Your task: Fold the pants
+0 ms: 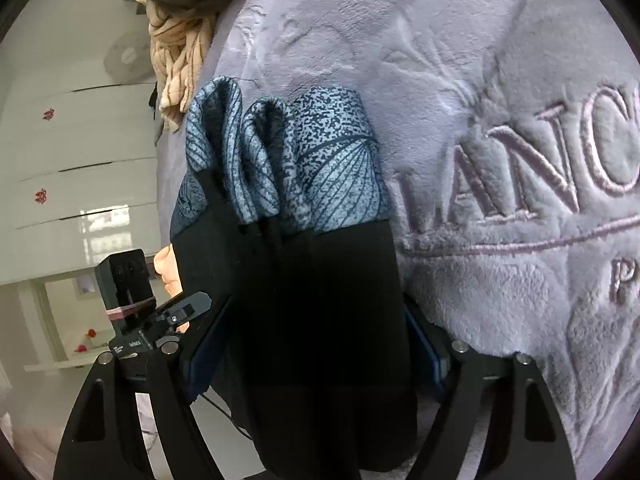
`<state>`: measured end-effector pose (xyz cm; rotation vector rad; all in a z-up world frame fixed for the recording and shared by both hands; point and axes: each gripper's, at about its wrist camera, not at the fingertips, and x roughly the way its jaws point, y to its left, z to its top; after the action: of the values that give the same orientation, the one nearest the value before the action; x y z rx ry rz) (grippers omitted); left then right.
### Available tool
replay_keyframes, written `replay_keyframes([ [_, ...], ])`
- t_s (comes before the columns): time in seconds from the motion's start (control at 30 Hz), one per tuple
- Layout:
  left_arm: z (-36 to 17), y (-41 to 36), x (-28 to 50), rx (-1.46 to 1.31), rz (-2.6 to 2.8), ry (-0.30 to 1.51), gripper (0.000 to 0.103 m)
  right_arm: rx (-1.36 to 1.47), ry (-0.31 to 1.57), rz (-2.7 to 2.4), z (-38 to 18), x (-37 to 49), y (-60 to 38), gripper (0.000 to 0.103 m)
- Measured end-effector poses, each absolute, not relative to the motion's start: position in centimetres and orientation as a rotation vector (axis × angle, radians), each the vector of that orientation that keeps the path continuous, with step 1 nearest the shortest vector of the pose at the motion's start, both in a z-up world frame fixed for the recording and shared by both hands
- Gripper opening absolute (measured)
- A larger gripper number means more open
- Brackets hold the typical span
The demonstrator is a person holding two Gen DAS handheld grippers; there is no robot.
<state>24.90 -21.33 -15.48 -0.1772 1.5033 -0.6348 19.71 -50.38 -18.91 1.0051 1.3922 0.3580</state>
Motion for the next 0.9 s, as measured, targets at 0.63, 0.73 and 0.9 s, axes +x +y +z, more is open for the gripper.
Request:
replay_keyframes([
  [0.63, -5.4, -17.0, 18.8, -0.216, -0.595, 1.353, 0.071, 1.110, 1.350, 0.496, -12.4, 16.9, -47.7, 0.052],
  [0.73, -4.1, -15.3, 16.7, -0.204, -0.582, 1.341, 0.071, 1.110, 1.343, 0.516, -11.1, 15.4, -46.2, 0.052],
  [0.9, -3.1, -11.5, 13.7, -0.206, -0.573, 1.341, 0.071, 1.137, 1.320, 0.521, -10.3, 12.1, -42.5, 0.052],
])
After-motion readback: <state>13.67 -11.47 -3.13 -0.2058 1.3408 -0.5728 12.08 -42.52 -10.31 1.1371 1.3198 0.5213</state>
